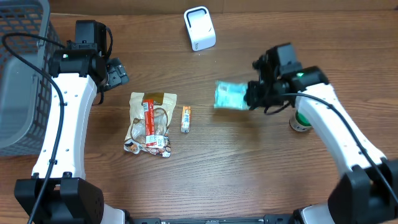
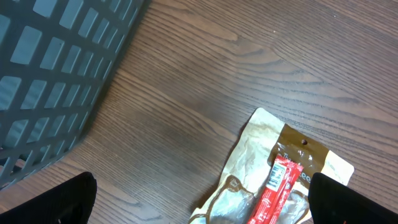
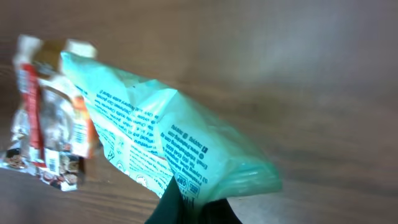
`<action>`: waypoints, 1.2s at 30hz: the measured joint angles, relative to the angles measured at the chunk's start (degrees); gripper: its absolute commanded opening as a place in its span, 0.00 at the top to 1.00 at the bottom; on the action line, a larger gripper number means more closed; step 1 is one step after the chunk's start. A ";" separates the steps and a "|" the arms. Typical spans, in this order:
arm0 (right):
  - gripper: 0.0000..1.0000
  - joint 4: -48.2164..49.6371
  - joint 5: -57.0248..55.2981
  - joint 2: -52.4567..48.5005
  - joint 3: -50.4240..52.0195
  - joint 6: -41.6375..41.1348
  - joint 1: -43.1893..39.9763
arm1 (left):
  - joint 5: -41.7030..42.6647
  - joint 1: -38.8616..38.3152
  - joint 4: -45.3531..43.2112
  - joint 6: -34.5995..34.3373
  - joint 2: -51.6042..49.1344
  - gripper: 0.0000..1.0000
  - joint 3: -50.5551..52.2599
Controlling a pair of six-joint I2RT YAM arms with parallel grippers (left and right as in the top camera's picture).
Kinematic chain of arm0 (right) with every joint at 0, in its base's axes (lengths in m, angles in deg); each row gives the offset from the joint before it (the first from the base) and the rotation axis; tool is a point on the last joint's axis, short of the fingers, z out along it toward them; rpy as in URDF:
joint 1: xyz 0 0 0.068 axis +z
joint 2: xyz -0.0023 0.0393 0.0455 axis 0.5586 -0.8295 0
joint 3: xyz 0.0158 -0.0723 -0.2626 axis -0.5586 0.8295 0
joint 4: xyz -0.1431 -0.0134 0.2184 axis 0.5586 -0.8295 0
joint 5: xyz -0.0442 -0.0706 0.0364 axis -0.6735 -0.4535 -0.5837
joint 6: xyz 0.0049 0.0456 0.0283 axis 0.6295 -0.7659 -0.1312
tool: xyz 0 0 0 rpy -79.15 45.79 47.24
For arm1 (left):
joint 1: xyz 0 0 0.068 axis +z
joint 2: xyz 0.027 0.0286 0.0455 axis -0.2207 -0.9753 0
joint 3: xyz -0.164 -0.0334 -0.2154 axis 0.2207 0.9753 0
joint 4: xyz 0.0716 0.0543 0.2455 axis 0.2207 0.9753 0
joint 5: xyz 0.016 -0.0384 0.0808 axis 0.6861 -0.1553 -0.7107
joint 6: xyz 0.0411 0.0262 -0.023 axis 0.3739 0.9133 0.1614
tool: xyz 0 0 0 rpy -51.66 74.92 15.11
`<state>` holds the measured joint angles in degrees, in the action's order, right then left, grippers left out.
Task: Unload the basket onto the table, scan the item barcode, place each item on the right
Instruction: 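Lift the teal pack and swing it toward the scanner, then hold the teal pack in front of the white scanner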
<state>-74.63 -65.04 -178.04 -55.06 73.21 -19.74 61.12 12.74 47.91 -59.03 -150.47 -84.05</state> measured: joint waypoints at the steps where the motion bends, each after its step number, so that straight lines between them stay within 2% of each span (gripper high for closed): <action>1: 0.96 -0.52 -0.70 0.52 -1.79 0.92 0.02 | -0.02 0.00 0.02 0.00 0.00 0.00 0.00; 8: 0.96 0.98 -9.27 2.10 -15.39 8.35 0.48 | 0.00 0.00 0.02 0.00 0.00 0.00 0.00; 15: 0.96 19.15 -22.82 2.10 -18.51 19.82 5.07 | -0.02 0.00 0.02 0.00 0.00 0.00 0.00; 21: 0.96 33.31 -26.45 0.50 -19.02 30.93 7.21 | 0.00 0.00 0.02 0.00 0.00 0.00 0.00; 26: 0.96 42.42 -29.73 -6.64 -19.30 38.47 7.56 | 0.00 0.00 -0.02 0.00 0.00 0.00 0.00; 36: 0.96 61.72 -37.20 -25.81 -19.30 46.84 8.83 | 0.00 0.00 0.02 0.00 0.00 0.00 0.00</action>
<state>-12.91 -102.24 -203.86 -74.36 120.05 -10.91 61.12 12.74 47.93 -59.03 -150.47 -84.05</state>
